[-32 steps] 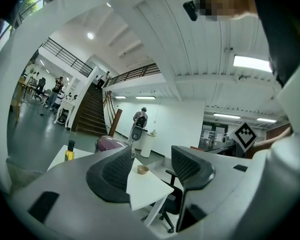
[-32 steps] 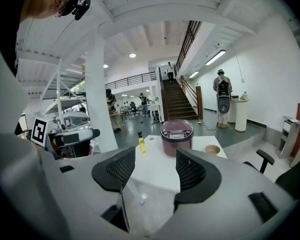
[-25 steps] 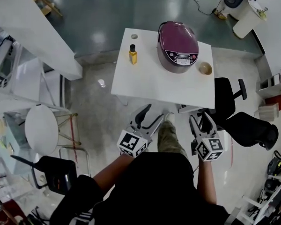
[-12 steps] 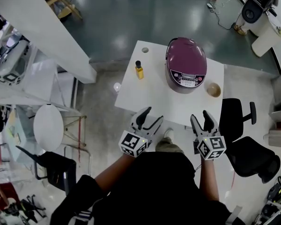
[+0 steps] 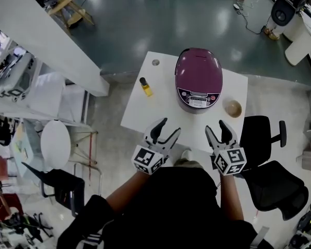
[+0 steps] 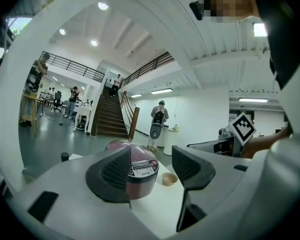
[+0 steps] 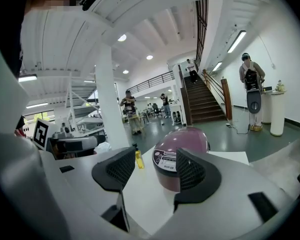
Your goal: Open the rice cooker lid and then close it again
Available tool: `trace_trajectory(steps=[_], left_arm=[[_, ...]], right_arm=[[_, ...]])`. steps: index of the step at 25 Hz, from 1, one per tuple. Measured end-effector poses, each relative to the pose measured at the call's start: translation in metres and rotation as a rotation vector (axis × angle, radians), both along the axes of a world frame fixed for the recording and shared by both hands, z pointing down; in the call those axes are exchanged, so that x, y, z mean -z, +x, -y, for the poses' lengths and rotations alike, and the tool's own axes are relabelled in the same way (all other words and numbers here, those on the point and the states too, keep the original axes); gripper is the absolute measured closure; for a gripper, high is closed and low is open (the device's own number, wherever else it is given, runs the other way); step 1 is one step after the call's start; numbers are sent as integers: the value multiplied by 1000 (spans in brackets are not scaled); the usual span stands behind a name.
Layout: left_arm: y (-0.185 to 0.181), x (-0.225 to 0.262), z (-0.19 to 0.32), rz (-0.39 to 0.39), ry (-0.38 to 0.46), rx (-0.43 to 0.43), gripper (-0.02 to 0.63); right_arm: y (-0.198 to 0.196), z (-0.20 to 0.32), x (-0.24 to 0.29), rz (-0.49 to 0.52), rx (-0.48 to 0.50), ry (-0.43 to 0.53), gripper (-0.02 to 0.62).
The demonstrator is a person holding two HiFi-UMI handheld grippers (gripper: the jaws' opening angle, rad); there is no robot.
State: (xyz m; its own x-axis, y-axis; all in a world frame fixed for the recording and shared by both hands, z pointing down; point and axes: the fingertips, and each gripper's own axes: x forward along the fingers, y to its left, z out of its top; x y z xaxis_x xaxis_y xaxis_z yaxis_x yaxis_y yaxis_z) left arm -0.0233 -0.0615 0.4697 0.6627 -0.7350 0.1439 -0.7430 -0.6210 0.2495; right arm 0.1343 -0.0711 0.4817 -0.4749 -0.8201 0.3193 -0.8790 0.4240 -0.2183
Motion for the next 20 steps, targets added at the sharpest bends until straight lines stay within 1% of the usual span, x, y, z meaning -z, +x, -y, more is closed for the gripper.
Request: trace_trajectory(steps=[4, 8, 11, 14, 18, 19, 20], left_arm=[[17, 5, 14, -7, 37, 13, 373], [31, 7, 27, -7, 55, 18, 373], [31, 8, 35, -17, 64, 42, 373], [26, 8, 42, -37, 44, 58, 373], [17, 3, 54, -42, 23, 53, 373], [16, 1, 59, -42, 15, 45, 373], [16, -2, 64, -42, 5, 33, 373]], right_arm=[[26, 17, -7, -6, -39, -10, 373], [36, 31, -14, -2, -18, -22, 373], [29, 41, -17, -5, 27, -28, 373], [15, 51, -19, -2, 64, -44, 373], [-4, 66, -21, 5, 78, -69, 373], [-7, 71, -21, 1, 76, -69, 384], [-9, 76, -20, -1, 71, -67, 429]])
